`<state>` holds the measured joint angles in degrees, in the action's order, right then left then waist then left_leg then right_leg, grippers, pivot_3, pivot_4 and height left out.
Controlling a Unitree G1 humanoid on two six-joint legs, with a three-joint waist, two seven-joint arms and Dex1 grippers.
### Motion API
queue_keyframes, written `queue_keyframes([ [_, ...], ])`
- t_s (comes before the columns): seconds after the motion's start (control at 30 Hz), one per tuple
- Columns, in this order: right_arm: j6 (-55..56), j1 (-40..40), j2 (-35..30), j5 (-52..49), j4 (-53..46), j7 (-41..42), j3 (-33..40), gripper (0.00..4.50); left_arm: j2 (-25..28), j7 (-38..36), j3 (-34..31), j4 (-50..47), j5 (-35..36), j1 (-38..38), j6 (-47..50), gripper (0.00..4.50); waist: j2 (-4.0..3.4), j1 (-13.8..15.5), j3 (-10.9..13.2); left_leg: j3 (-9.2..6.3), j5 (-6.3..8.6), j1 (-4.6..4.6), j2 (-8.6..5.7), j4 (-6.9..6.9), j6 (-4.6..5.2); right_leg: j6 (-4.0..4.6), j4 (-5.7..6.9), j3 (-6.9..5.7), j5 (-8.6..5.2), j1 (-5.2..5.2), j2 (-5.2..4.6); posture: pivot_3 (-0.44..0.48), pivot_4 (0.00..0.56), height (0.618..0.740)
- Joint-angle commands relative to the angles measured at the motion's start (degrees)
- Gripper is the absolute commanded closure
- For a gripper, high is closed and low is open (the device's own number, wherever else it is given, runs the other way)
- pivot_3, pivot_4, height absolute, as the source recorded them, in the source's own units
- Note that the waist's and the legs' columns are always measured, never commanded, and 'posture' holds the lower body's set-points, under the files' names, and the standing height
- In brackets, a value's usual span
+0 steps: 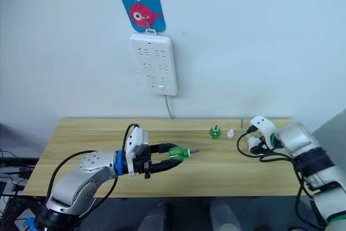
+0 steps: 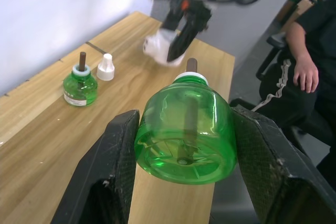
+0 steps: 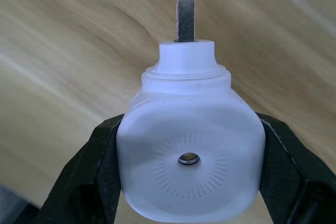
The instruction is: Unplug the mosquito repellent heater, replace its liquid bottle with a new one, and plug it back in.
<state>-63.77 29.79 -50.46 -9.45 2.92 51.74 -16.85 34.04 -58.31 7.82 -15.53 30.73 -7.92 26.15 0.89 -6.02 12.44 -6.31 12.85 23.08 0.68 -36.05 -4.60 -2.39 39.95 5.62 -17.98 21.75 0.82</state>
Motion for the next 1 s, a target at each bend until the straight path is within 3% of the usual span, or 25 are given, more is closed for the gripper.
queue_keyframes([
  [0.03, -5.67, -2.93, -2.53, -9.95, -14.08, 4.80, 11.54, 1.53, 0.65, -3.13, -1.80, -0.59, 3.73, -3.02, 1.87, 2.14, 0.02, -0.27, -0.04, 0.00, 0.00, 0.00, 0.02, 0.00, 0.00, 0.00, 0.00, 0.00, 0.00, 0.00, 0.00, -0.155, 0.129, 0.733],
  [0.23, -17.96, -7.22, -0.57, -29.55, -28.95, 9.85, 31.24, 1.53, 2.47, -7.61, -3.81, -0.41, 10.65, -8.82, 9.32, 2.14, 0.06, -1.92, -0.30, 0.03, 0.00, -0.03, 0.03, -0.03, -0.01, -0.22, 0.01, 0.00, -0.12, -0.02, 0.02, -0.206, 0.104, 0.733],
  [0.37, -23.03, -6.43, 2.62, -37.60, -31.73, 8.33, 37.03, 1.53, 3.98, -9.77, -4.45, 0.28, 13.15, -12.85, 12.77, 2.14, 0.30, -2.51, -0.63, 0.03, -0.01, -0.04, 0.02, -0.09, -0.01, -0.23, 0.02, 0.01, -0.12, -0.06, 0.04, -0.220, 0.091, 0.733],
  [0.73, -28.73, -0.61, 12.86, -58.25, -23.97, -5.79, 42.62, 1.53, 1.47, -7.24, -6.62, -0.97, 18.21, -17.74, 18.41, 2.14, 0.32, -4.77, -1.69, 0.05, -0.02, -0.03, 0.04, -0.09, 0.00, -0.22, 0.05, 0.07, -0.09, -0.06, 0.07, -0.194, 0.083, 0.733],
  [1.0, -26.52, -1.38, 14.92, -74.78, -20.60, -20.11, 41.59, 1.53, 1.75, -3.85, -8.88, -3.06, 22.35, -19.02, 22.29, 2.14, 0.25, -4.97, -1.82, 0.06, -0.01, -0.04, 0.03, -0.08, 0.00, -0.05, 0.07, 0.10, 0.01, -0.06, 0.08, -0.176, 0.079, 0.733],
])
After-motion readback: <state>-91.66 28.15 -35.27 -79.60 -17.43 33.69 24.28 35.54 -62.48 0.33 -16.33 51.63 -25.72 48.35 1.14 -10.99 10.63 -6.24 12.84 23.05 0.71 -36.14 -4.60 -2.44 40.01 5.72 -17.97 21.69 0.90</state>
